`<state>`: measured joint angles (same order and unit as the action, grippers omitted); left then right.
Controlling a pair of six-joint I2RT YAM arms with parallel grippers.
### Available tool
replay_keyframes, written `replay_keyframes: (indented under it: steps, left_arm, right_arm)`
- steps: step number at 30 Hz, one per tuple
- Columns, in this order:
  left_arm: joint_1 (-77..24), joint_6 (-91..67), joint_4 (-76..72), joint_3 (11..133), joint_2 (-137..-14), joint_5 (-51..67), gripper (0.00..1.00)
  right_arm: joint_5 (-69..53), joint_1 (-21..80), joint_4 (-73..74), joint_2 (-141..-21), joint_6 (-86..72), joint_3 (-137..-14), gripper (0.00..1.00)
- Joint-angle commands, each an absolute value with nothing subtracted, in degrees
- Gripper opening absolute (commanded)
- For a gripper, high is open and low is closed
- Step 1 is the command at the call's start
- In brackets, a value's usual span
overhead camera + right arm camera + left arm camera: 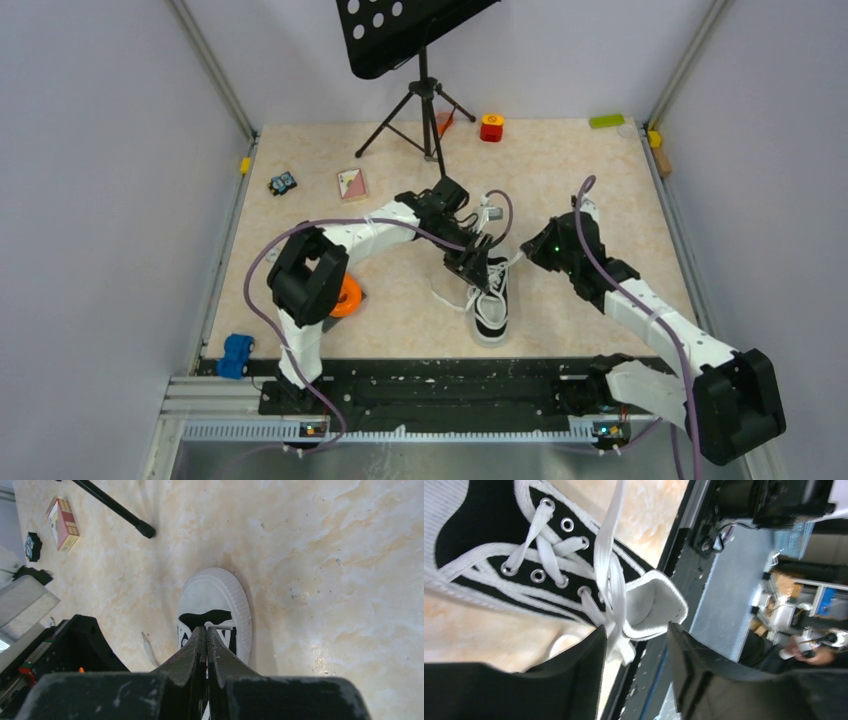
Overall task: Tie the shoes
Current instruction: Tie the shoelace on the shoe.
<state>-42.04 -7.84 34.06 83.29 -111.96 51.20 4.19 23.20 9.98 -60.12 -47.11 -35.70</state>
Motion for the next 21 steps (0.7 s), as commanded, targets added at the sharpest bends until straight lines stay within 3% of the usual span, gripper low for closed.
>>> replay_keyframes:
  steps: [1, 3, 7, 13, 17, 21]
  left_arm:
    - [-41.6, -8.1, 37.4, 86.1, -106.5, 45.5, 0.62]
    - [-40.7, -8.5, 38.4, 86.2, -105.2, 44.3, 0.67]
    - [-38.4, -10.8, 38.1, 83.1, -100.6, 41.8, 0.68]
    - [-35.3, -17.8, 31.1, 69.9, -91.3, 38.3, 0.61]
    - [-35.2, -26.8, 29.8, 63.2, -89.1, 18.1, 0.60]
    - [-37.0, -39.4, 28.9, 62.2, -92.0, 10.6, 0.62]
  right_arm:
    - [7.4, 22.9, 9.1, -57.7, -47.8, -35.2, 0.00]
    - [7.9, 22.8, 9.4, -57.5, -47.3, -35.4, 0.00]
    - [9.1, 22.8, 9.8, -56.7, -46.6, -35.5, 0.00]
    - [10.1, 22.0, 11.0, -55.0, -45.2, -35.4, 0.00]
    - [9.3, 21.4, 10.6, -55.0, -44.6, -35.1, 0.00]
    - [7.7, 21.2, 10.1, -55.8, -44.0, -35.7, 0.00]
